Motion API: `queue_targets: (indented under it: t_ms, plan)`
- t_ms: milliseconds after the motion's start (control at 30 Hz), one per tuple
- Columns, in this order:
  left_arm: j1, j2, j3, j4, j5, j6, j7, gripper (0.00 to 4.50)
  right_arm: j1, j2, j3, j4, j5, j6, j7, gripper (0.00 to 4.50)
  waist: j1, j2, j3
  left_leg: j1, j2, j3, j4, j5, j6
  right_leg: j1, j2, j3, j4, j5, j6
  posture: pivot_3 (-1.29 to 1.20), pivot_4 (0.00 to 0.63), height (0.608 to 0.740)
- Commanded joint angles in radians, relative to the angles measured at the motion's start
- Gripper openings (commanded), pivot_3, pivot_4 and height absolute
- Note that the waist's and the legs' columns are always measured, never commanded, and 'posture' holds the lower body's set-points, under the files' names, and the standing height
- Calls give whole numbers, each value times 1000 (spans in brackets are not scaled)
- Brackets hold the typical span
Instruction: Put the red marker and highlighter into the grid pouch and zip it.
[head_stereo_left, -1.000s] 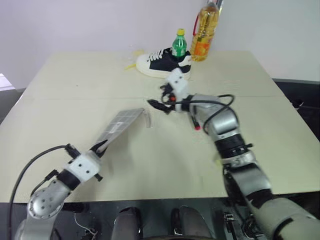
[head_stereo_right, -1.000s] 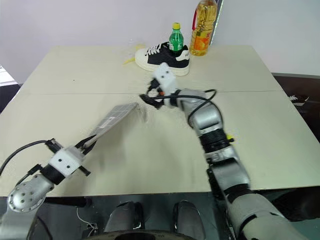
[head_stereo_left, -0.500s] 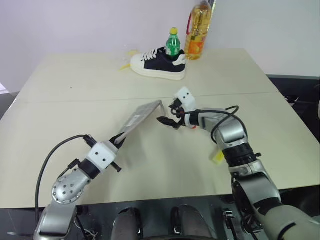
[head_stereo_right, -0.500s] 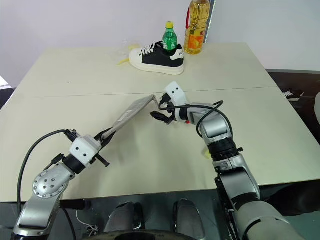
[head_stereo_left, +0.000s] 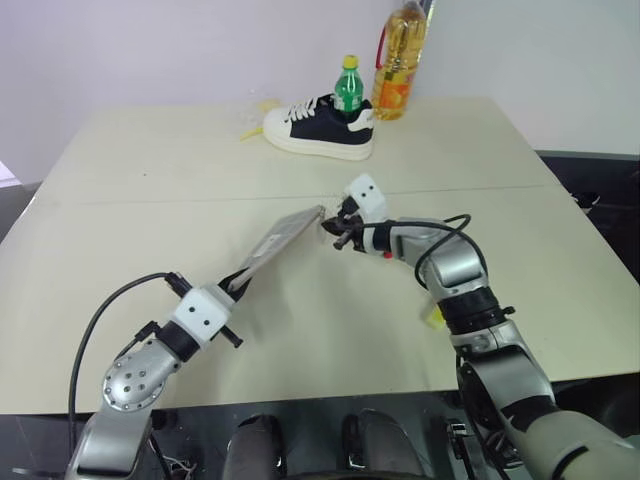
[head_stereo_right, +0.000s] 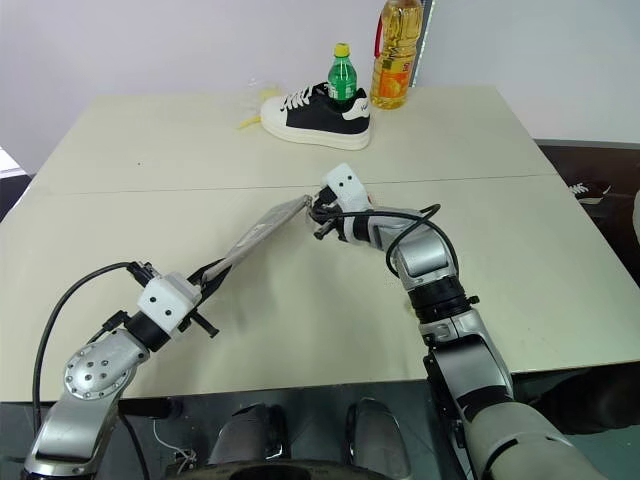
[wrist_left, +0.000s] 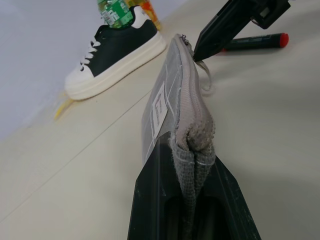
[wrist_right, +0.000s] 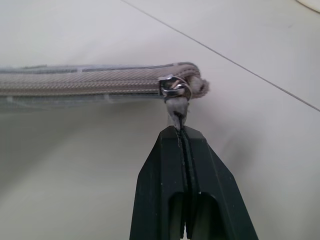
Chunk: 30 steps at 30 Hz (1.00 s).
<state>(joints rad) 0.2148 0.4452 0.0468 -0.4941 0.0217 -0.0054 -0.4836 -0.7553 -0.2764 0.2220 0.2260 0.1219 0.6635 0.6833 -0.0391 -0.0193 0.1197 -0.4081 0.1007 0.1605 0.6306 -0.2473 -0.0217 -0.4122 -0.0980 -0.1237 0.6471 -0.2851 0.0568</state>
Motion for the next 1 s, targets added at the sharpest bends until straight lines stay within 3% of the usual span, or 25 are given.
queue_targets:
  t_ms: [33,500,1000]
  plan:
    - [-37,-20,-25,-22,9,13,27,0,0,-28,46,-107,-20,-40,44,23,2,0,0,0,0,0,0,0,0,0,0,0,0,0,0,0,150,705]
    - [-169,-97,-110,102,27,33,68,0,75,-73,131,-480,76,47,186,23,2,-1,0,0,0,-1,0,0,0,1,0,0,0,0,0,0,150,705]
    - [-306,-191,-157,230,57,21,139,0,77,-71,169,-592,154,132,201,23,25,-2,-1,0,-1,-1,2,0,0,1,0,0,0,0,0,0,150,705]
